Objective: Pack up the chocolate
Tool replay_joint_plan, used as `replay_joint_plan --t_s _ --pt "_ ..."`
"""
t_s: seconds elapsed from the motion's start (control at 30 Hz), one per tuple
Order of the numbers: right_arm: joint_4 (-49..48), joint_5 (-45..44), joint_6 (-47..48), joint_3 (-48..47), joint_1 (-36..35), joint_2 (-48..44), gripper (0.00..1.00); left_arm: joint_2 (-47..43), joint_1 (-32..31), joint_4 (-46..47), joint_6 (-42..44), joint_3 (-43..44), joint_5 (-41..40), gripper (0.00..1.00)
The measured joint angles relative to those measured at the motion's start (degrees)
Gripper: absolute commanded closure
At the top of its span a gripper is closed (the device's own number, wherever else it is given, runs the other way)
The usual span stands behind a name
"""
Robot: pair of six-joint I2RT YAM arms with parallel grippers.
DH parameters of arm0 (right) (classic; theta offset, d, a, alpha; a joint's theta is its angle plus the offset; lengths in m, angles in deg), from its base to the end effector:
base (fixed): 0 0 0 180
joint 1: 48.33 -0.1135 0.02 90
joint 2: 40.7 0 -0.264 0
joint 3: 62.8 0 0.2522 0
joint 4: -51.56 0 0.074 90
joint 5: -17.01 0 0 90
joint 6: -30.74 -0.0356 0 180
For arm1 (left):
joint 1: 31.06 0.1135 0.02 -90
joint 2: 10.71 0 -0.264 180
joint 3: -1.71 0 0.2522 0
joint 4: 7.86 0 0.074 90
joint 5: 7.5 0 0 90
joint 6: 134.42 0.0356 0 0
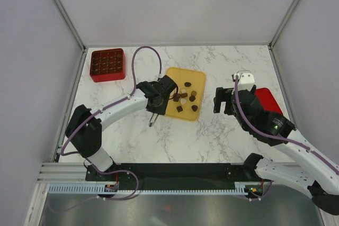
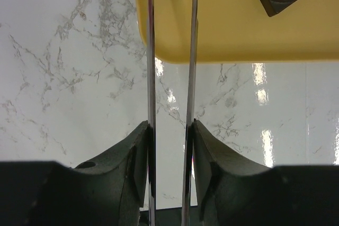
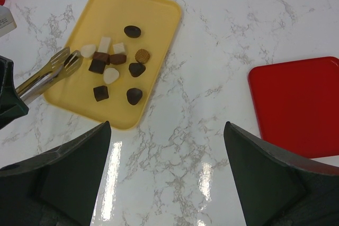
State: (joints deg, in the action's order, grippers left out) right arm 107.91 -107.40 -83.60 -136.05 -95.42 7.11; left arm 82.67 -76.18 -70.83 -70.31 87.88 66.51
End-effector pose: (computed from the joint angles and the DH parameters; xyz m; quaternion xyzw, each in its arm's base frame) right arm 0.1231 0.1029 0.3643 -0.0209 0.8435 0.0660 0.5327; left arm 0.2345 -0.2216 0.2436 0.1393 0.9658 0.0126 0.2183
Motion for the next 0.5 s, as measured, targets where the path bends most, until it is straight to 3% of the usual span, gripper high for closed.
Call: replay_joint_plan --t_s 0.43,0.5 --pt "0.0 0.04 -0.04 0.02 0.0 -0.46 0.04 -0.48 0.0 -0.48 0.0 4.94 1.01 0.61" --pt "-0.02 0.04 -0.07 0.02 0.0 -0.74 0.04 -0.55 0.0 -1.09 0.0 6.05 1.07 0.65"
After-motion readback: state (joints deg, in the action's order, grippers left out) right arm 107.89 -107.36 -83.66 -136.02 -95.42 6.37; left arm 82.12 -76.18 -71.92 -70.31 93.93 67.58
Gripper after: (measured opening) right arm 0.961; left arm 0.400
